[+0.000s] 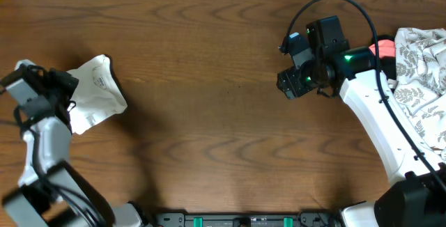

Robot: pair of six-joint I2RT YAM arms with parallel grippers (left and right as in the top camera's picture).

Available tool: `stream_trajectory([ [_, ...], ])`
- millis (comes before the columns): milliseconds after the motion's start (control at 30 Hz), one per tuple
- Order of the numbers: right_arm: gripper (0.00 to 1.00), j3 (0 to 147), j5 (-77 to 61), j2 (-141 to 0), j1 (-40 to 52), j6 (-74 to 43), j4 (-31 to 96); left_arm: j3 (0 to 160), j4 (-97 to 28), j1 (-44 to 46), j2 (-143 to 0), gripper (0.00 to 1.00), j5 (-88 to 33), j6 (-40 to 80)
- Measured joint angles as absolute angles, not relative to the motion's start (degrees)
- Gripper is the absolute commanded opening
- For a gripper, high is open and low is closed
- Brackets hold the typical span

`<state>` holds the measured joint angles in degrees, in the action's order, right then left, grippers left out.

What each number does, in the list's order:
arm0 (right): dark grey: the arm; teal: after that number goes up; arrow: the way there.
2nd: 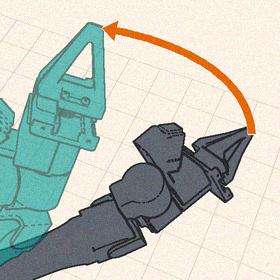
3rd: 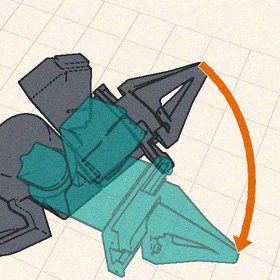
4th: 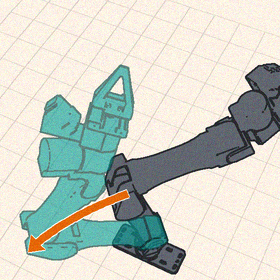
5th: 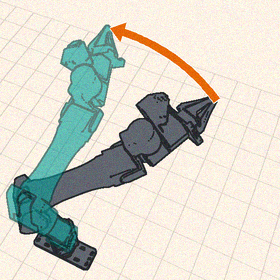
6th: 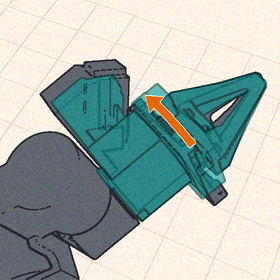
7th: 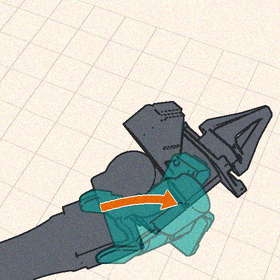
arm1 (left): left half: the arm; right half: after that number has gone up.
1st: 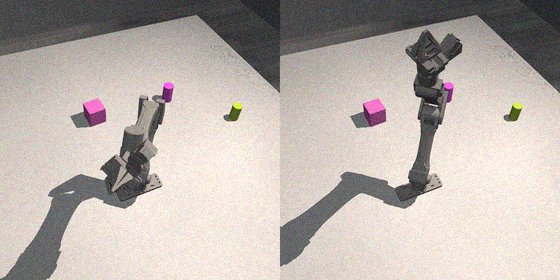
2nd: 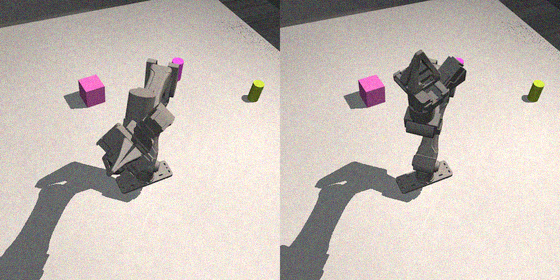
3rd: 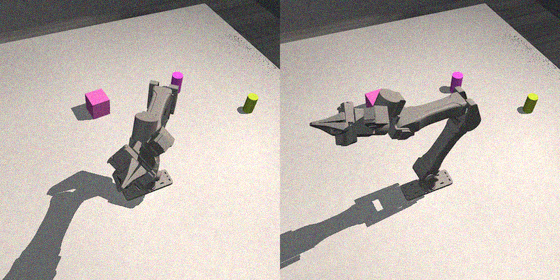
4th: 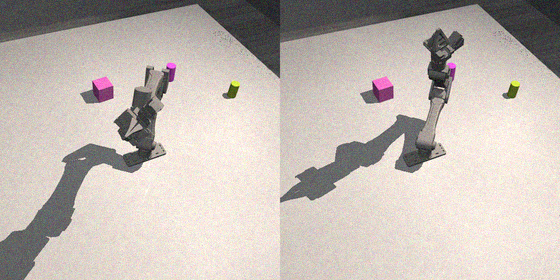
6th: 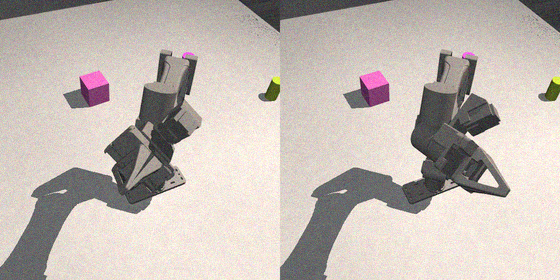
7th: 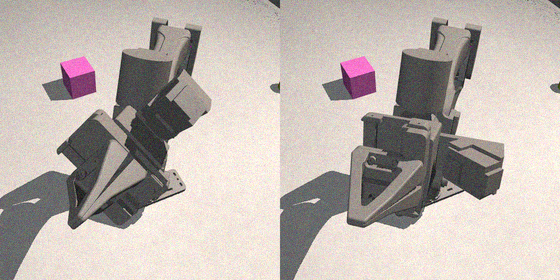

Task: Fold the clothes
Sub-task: 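Lower and press the T-shirt bundle down at the left edge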

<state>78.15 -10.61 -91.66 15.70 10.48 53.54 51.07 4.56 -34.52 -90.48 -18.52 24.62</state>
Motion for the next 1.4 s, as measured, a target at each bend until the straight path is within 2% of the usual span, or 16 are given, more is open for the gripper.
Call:
stream_trajectory([
  [167,0.71,78.1,-10.7,-91.7,15.7,9.5,53.5,51.4,5.0,-32.5,-97.0,0.13,-7.3,14.3],
  [367,0.71,78.1,-10.7,-91.7,15.7,9.2,53.5,51.5,6.0,-29.0,-101.9,0.14,8.7,8.2],
  [767,0.71,78.1,-10.7,-91.7,15.7,9.2,54.4,55.7,3.6,-28.0,-109.2,0.15,17.6,6.9],
  [900,0.71,78.1,-10.7,-91.7,15.7,9.2,54.4,56.3,1.8,-28.0,-109.3,0.15,18.2,10.4],
  [1133,0.71,78.1,-10.7,-91.7,15.7,9.1,54.4,57.6,-4.7,-28.8,-109.1,0.14,21.0,23.5],
  [1267,0.71,78.1,-10.7,-91.7,15.7,9.0,54.4,58.0,-7.4,-28.9,-108.9,0.3,21.8,30.9],
  [1400,0.71,78.1,-10.7,-91.7,15.7,9.0,54.8,59.0,-8.8,-29.1,-108.9,0.36,20.9,34.4],
])
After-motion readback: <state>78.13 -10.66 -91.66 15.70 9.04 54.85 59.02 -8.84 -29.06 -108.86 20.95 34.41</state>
